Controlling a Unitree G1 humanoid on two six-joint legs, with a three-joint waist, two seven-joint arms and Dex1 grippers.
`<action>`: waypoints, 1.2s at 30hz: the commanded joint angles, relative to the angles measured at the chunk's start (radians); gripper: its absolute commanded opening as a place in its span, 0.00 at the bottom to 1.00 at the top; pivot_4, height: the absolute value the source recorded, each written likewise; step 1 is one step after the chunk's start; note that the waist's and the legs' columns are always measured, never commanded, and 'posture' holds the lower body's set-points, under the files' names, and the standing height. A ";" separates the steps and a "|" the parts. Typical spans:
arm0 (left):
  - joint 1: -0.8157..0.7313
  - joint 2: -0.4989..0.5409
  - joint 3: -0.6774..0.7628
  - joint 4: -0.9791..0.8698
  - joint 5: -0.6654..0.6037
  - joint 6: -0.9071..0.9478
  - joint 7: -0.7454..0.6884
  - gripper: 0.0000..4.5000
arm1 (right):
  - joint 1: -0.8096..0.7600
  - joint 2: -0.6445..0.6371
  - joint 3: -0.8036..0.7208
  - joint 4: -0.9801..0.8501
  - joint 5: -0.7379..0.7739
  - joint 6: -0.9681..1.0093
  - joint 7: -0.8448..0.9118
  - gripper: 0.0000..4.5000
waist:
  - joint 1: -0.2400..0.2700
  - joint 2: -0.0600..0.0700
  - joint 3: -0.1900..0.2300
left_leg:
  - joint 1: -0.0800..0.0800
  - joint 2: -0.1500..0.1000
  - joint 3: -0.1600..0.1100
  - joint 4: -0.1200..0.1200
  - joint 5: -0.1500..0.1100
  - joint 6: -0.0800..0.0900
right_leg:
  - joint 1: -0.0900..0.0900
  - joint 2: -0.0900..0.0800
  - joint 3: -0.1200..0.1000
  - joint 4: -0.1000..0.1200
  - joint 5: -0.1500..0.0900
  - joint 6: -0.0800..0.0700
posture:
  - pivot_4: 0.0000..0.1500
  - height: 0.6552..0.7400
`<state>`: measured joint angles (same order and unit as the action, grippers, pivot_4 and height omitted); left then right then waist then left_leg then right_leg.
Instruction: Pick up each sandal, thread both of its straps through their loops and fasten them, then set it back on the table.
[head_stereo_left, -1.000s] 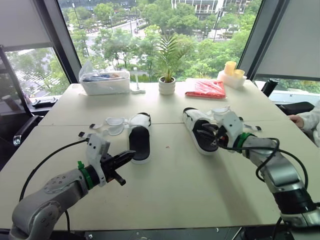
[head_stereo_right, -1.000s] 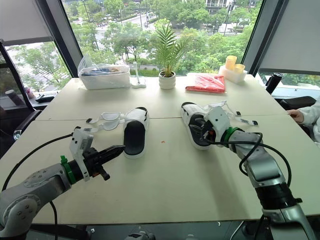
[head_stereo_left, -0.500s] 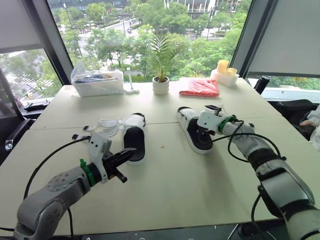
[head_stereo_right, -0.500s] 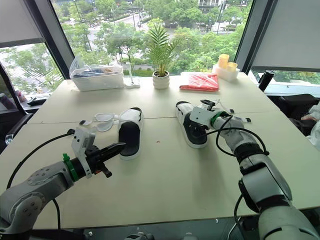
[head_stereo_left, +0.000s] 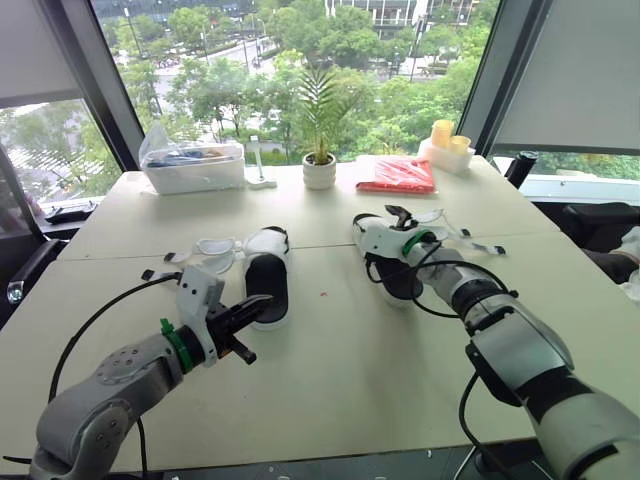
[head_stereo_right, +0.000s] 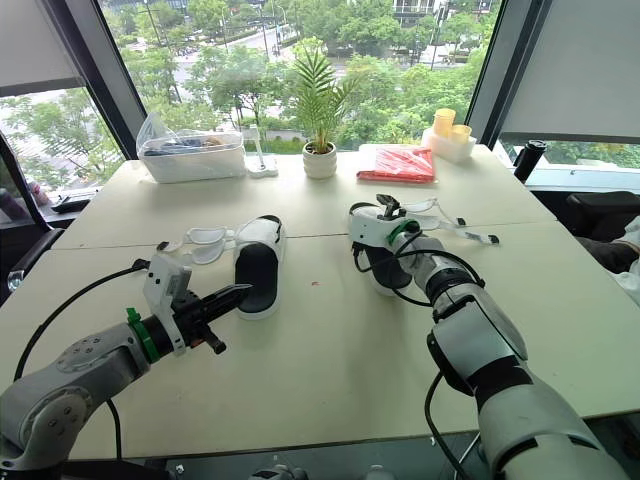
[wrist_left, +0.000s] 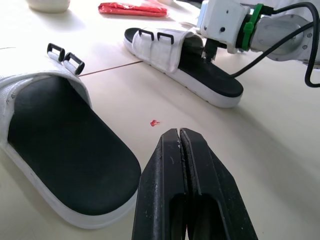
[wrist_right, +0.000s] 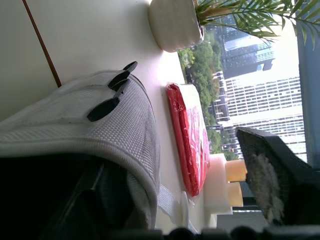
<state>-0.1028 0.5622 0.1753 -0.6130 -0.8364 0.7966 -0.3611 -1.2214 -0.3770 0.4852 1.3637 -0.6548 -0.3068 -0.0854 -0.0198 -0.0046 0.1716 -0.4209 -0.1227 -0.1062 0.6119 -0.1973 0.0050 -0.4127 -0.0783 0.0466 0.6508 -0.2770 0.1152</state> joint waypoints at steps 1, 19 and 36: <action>0.003 -0.006 0.024 -0.045 -0.001 -0.019 0.016 0.00 | -0.038 0.013 -0.004 -0.001 -0.008 0.014 -0.024 0.35 | -0.001 0.000 0.000 | 0.000 0.000 0.000 0.000 0.000 0.000 | 0.000 0.000 0.000 0.000 0.000 0.000 | 1.00 1.00; -0.056 0.011 0.015 0.022 0.009 -0.024 -0.025 0.00 | -0.009 -0.336 0.302 -0.307 -0.383 -0.603 -0.310 0.01 | 0.006 0.002 0.001 | -0.001 -0.002 0.000 -0.001 0.001 -0.001 | -0.006 0.001 -0.001 0.002 0.000 0.000 | 1.00 1.00; -0.146 0.002 -0.023 0.128 0.089 -0.067 -0.124 0.00 | 0.081 -0.565 0.457 -0.809 -0.908 -0.895 -0.847 0.01 | 0.006 0.001 0.001 | -0.001 0.000 0.003 -0.002 0.005 -0.008 | -0.010 0.001 0.003 0.014 -0.001 -0.002 | 1.00 1.00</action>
<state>-0.2466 0.5658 0.1452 -0.4546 -0.7506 0.7524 -0.4801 -1.1046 -0.9440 0.9356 0.5707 -1.5300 -1.2227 -0.8641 -0.0142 -0.0038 0.1729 -0.4217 -0.1232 -0.1034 0.6098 -0.1920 -0.0032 -0.4228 -0.0770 0.0495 0.6648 -0.2785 0.1130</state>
